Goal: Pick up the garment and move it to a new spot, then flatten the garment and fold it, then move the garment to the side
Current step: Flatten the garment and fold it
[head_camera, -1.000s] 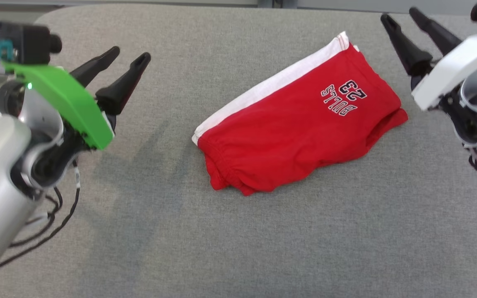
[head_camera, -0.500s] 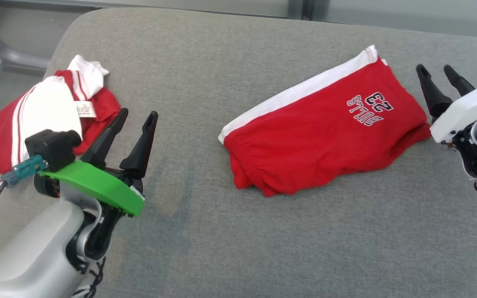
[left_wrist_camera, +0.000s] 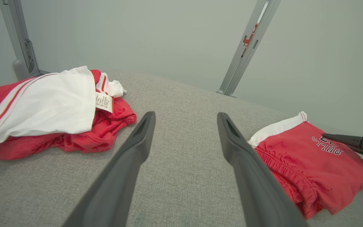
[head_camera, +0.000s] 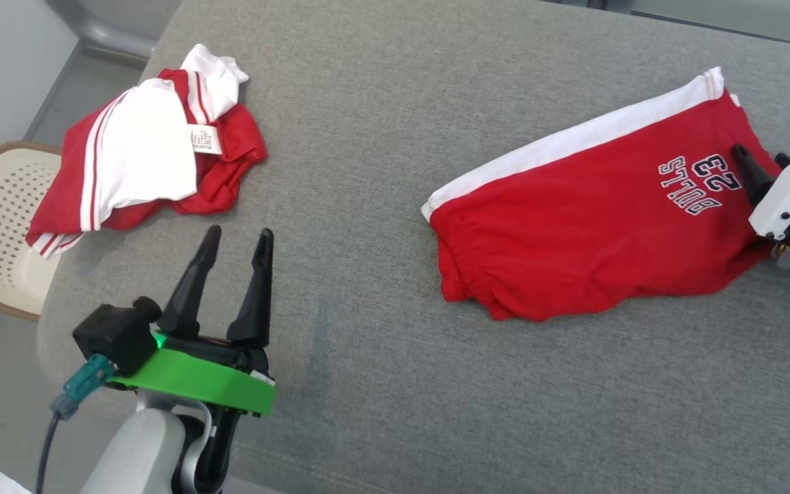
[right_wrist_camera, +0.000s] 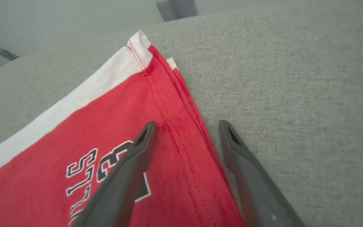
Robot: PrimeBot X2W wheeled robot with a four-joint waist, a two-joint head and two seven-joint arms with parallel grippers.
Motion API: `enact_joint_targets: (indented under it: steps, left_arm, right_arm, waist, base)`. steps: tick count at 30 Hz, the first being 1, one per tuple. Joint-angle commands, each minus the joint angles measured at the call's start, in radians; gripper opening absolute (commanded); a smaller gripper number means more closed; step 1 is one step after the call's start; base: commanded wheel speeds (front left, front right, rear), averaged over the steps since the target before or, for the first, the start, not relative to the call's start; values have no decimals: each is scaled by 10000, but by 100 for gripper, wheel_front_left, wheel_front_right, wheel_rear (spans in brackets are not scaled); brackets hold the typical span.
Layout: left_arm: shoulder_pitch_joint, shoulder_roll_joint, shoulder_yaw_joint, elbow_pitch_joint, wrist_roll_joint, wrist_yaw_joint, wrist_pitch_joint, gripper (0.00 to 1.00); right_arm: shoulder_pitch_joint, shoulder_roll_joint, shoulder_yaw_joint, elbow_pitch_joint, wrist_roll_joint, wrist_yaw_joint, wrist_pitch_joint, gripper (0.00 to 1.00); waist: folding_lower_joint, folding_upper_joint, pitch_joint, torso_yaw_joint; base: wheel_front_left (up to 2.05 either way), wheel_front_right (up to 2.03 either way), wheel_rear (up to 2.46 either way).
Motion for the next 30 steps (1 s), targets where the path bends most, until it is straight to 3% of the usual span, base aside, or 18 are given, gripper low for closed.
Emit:
enact_joint_targets:
  steps: [1, 6, 7, 8, 9, 17, 30]
  left_arm:
    - [178, -196, 195, 84, 246, -177, -2, 100]
    - [467, -818, 634, 425, 869, -551, -3, 100]
    - [489, -912, 703, 511, 1011, -611, -3, 100]
    - [493, -976, 751, 557, 1114, -662, -3, 100]
    - [493, -1050, 799, 608, 1192, -709, -3, 100]
    - [668, -1307, 1172, 807, 1788, -926, -3, 100]
    - [1401, -1572, 2147, 783, 2918, -969, -4, 100]
  right_arm:
    - [111, 25, -13, 58, 272, 4, 273, 100]
    - [486, 116, 19, 149, 857, 4, 992, 100]
    - [548, 126, 42, 136, 949, 4, 1105, 83]
    - [571, 140, 66, 51, 1026, 4, 1129, 38]
    - [568, 135, 23, -63, 1132, 4, 996, 0]
    - [835, 193, -199, -696, 1591, 4, -477, 0]
    - [2543, -87, -518, -1969, 2664, 4, -2165, 0]
  waist:
    - [0, 0, 110, 215]
    - [0, 0, 18, 240]
    - [0, 0, -19, 222]
    - [0, 0, -51, 198]
    - [0, 0, -86, 168]
    - [0, 0, -611, -366]
    - [0, 0, -1496, -2174]
  base:
    - [0, 0, 0]
    - [0, 0, 0]
    - [0, 0, 0]
    - [0, 0, 0]
    - [0, 0, 0]
    - [0, 0, 0]
    - [0, 0, 0]
